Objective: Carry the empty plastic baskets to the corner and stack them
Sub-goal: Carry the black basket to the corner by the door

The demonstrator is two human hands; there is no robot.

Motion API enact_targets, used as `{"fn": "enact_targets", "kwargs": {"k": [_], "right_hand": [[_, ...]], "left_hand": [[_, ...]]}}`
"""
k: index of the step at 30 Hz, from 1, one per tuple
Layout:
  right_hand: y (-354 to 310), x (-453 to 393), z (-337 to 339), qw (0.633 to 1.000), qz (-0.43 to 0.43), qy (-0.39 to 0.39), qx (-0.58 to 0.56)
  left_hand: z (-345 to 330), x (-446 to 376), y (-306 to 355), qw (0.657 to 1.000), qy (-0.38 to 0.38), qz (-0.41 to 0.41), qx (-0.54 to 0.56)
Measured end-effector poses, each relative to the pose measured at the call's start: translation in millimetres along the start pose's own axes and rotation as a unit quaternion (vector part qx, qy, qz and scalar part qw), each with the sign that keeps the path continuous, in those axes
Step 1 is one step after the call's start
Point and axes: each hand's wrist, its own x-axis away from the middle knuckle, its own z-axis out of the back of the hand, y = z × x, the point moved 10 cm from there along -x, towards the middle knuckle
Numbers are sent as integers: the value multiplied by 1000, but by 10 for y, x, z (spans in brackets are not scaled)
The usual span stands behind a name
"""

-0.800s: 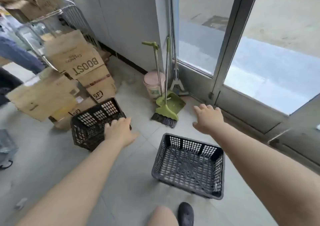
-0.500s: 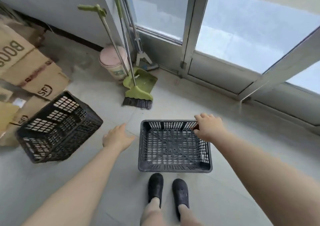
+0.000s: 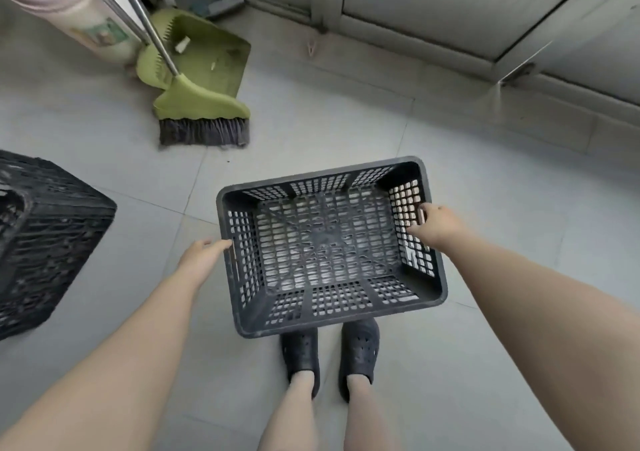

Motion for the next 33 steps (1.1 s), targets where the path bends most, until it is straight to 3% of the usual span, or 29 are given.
{"fn": "enact_targets", "kwargs": {"k": [6,10,14,23,33], "right_hand": [[506,-857,-490,979,-97,49,-170],[770,-1262,-772,937,-118,55,-325],[889,-1439,-944,887,-133,24,-441],[811,-1198,-928,866,-135,-18,-481],[616,30,-251,842,-120,-1,-526]], "left_hand": [[-490,-762,-333,985,-5,44,164],[-523,-1194,-607,984,38,45,167],[-756,-1304,-743,978,-11,51,200],[-608,-1203,-708,966,3,38,254],[425,-192,-160,973,12,11,230]]}}
